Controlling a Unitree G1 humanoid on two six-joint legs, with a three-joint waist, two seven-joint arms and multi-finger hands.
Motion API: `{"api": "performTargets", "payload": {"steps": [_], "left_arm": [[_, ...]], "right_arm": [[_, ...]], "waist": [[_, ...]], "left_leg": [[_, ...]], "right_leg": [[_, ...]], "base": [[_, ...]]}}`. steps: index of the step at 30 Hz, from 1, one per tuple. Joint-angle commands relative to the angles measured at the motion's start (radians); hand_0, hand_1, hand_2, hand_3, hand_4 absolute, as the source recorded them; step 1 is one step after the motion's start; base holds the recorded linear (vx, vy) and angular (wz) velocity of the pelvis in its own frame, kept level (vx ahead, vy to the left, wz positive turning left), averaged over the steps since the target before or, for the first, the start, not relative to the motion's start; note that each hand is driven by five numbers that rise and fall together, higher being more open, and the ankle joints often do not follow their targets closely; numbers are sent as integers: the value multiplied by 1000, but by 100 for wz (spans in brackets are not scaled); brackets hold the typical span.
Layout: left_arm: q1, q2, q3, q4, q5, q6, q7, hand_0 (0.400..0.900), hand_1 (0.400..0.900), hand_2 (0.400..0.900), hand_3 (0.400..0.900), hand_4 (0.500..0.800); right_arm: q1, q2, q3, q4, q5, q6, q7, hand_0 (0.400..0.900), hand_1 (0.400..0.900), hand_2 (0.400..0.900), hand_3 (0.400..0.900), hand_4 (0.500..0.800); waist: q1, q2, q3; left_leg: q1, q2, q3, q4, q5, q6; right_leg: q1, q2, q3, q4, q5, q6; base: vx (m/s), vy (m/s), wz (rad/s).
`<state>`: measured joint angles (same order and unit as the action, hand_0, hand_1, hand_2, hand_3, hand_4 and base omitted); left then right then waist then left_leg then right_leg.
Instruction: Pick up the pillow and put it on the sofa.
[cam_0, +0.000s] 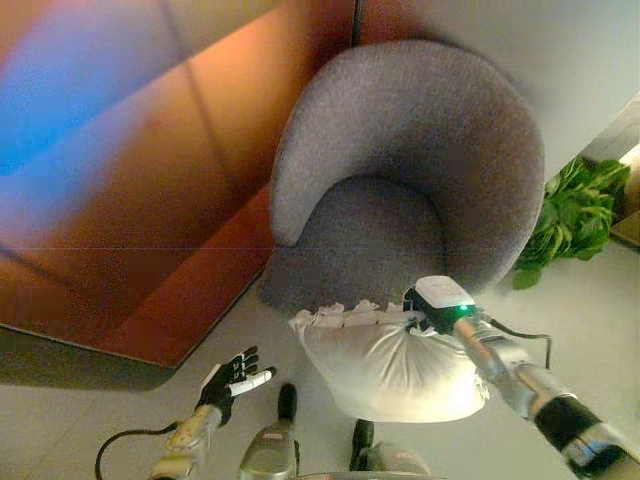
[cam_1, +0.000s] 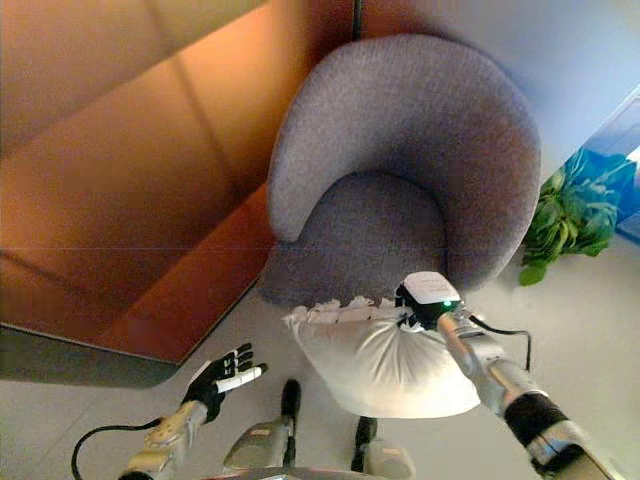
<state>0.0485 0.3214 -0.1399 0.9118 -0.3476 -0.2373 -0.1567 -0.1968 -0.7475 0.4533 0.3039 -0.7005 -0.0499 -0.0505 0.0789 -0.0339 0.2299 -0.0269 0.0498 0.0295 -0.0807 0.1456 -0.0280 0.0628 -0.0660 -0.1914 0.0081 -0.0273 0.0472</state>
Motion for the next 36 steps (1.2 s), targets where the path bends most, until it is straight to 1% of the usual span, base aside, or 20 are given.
{"api": "performTargets", "payload": {"steps": [1,3,6,9,11,12,13,14,16,17,18,19,21,25,28,30,31,33,35,36], "left_arm": [[-1,28,14,-6,45,-16,-28,900,900,900,900,800],[-1,30,19,-6,46,-8,-27,900,900,900,900,800],[-4,34,19,0,38,-1,-31,900,900,900,900,800],[-1,36,12,-1,35,5,-33,900,900,900,900,800],[-10,45,-9,5,30,11,-33,900,900,900,900,800],[-20,50,-24,13,25,15,-34,900,900,900,900,800],[-26,53,-32,19,23,17,-37,900,900,900,900,800],[-33,58,-46,25,22,23,-46,900,900,900,900,800],[-44,68,-77,28,15,37,-57,900,900,900,900,800],[-47,69,-81,29,10,37,-57,900,900,900,900,800],[-55,75,-106,34,-5,33,-62,900,900,900,900,800],[-59,75,-119,40,-5,26,-69,900,900,900,900,800],[-58,77,-136,42,-3,20,-75,900,900,900,900,800],[-53,84,-142,47,-6,-1,-98,900,900,900,900,800],[-44,75,-145,43,2,-12,-107,900,900,900,900,800],[-43,69,-146,39,5,-11,-107,900,900,900,900,800],[-44,64,-146,37,4,-9,-103,900,900,900,900,800],[-43,58,-138,36,11,-9,-103,900,900,900,900,800],[-41,49,-133,28,6,-12,-86,900,900,900,900,800],[-40,41,-124,22,7,-10,-76,900,900,900,900,800]], "right_arm": [[-165,-135,-182,-158,42,-11,-58,400,400,400,400,500],[-192,-154,-197,-147,36,-4,-63,400,400,400,400,500],[-287,-182,-188,-81,27,23,-75,400,400,400,400,500],[-377,-206,-163,8,44,44,-85,400,400,400,400,500],[-471,-226,-112,123,74,75,-88,400,400,400,400,500],[-532,-223,-71,217,108,84,-65,465,465,465,465,539],[-569,-217,-40,273,110,99,-23,900,900,900,900,800],[-618,-214,13,354,131,111,15,900,900,900,900,800],[-734,-205,107,511,184,127,54,900,900,900,900,800],[-761,-202,125,536,196,130,50,900,900,900,900,800],[-832,-185,140,650,197,96,30,900,900,900,900,800],[-871,-175,152,711,214,80,18,900,900,900,900,800],[-912,-172,169,760,231,71,-8,900,900,900,900,800],[-928,-180,175,761,268,78,-43,900,900,900,900,800],[-885,-176,140,729,300,90,-42,900,900,900,900,800],[-826,-162,99,704,328,80,-50,900,900,900,900,800],[-783,-150,73,684,348,71,-54,900,900,900,900,800],[-685,-117,26,634,339,58,-35,900,900,900,900,800],[-585,-68,-3,572,342,54,-32,900,900,900,900,800],[-498,-22,-20,524,338,62,-35,900,900,900,900,800]], "waist": [[5,-37,-137],[9,-42,-143],[26,-50,-155],[44,-54,-164],[67,-59,-171],[79,-62,-173],[86,-62,-174],[100,-67,-175],[124,-72,-173],[126,-71,-171],[142,-72,-172],[151,-71,-173],[162,-68,-173],[162,-61,-173],[150,-54,-172],[138,-49,-171],[130,-47,-169],[117,-43,-165],[102,-39,-160],[90,-36,-156]], "left_leg": [[89,-3,24,-7,-137,-19],[98,0,22,-7,-141,-21],[107,2,12,-7,-143,-25],[109,5,0,-7,-140,-30],[110,5,-13,-7,-138,-34],[110,5,-19,-7,-137,-37],[110,5,-24,-7,-136,-39],[109,4,-32,-7,-134,-40],[108,5,-46,-7,-129,-43],[109,5,-49,-7,-128,-44],[109,6,-56,-7,-125,-46],[108,5,-65,-7,-125,-46],[105,1,-80,-7,-123,-46],[102,-3,-89,-7,-121,-45],[105,-4,-80,-7,-123,-43],[105,-4,-72,-7,-125,-42],[105,-4,-69,-7,-126,-40],[106,-3,-60,-7,-129,-38],[108,-3,-53,-7,-131,-36],[111,-3,-47,-7,-135,-33]], "right_leg": [[-7,-21,14,19,27,74],[5,-19,11,15,23,73],[26,-19,-3,9,17,69],[39,-20,-18,4,14,65],[49,-19,-32,-2,13,63],[54,-20,-42,-2,12,62],[57,-20,-46,-3,11,61],[60,-20,-53,-5,11,60],[69,-20,-69,-9,13,57],[71,-20,-71,-9,13,57],[76,-19,-80,-12,12,55],[79,-18,-85,-14,11,54],[84,-17,-91,-19,12,54],[86,-21,-92,-22,13,56],[86,-24,-86,-21,13,57],[82,-26,-77,-19,12,59],[80,-26,-70,-17,11,59],[75,-27,-61,-13,10,59],[71,-28,-52,-11,10,59],[71,-28,-43,-11,9,59]], "base": [[60,-16,3],[36,-18,5],[43,-15,14],[44,-9,19],[56,-27,26],[50,-30,24],[46,-34,26],[35,-41,24],[36,-49,19],[33,-31,17],[28,-12,20],[30,-7,23],[16,1,20],[-7,15,4],[-16,44,-12],[-33,44,-20],[-57,37,-22],[-71,24,-23],[-71,16,-25],[-63,9,-26]]}}
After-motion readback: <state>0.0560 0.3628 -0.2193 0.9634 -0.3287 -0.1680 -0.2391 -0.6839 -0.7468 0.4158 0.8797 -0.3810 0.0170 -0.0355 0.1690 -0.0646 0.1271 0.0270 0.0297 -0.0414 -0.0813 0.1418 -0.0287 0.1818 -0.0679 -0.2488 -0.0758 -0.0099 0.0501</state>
